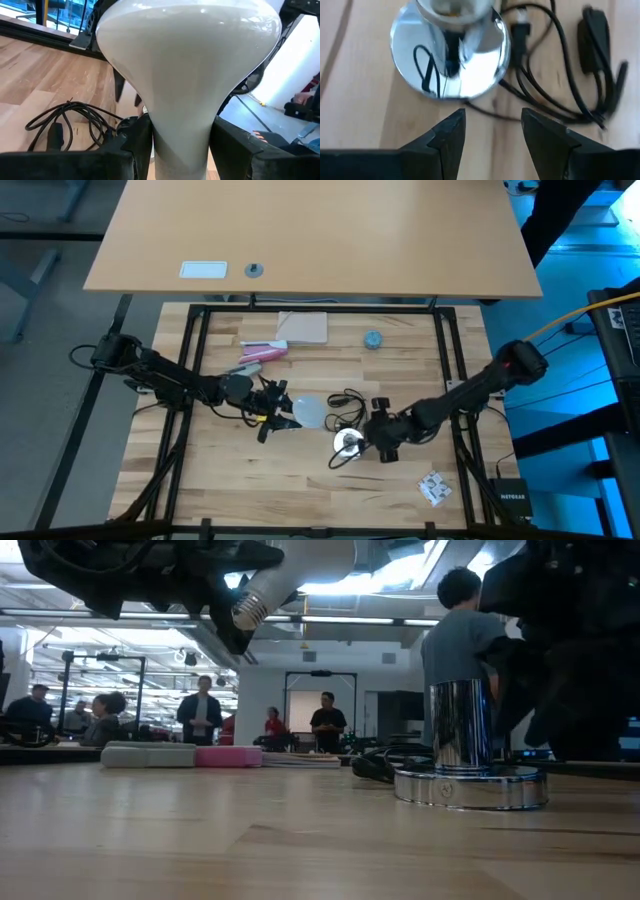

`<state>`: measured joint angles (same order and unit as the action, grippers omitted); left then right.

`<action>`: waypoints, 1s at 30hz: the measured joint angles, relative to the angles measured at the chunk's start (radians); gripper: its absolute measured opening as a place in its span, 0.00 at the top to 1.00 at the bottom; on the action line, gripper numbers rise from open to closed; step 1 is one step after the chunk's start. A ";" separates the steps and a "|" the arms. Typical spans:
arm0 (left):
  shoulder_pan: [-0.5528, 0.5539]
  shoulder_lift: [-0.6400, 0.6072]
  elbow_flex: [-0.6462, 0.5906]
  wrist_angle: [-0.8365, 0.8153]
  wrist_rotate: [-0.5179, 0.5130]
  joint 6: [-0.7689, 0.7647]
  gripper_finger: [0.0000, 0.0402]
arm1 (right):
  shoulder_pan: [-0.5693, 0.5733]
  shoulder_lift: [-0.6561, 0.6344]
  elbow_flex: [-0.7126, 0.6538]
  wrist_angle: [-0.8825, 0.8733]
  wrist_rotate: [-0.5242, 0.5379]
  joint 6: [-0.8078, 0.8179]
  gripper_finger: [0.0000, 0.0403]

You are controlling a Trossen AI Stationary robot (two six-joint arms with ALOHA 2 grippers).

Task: Screw lightbulb
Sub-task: Insert the white lightbulb into the desk lamp

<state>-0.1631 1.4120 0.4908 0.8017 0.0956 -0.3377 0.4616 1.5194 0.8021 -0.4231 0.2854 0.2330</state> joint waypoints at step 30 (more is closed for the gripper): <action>0.000 0.000 0.000 0.052 -0.013 0.037 0.61 | -0.017 0.171 0.000 0.521 0.266 0.023 0.51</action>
<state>-0.1635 1.4124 0.4908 0.8532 0.0824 -0.3008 0.4445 1.6901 0.8017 0.0982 0.5516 0.2561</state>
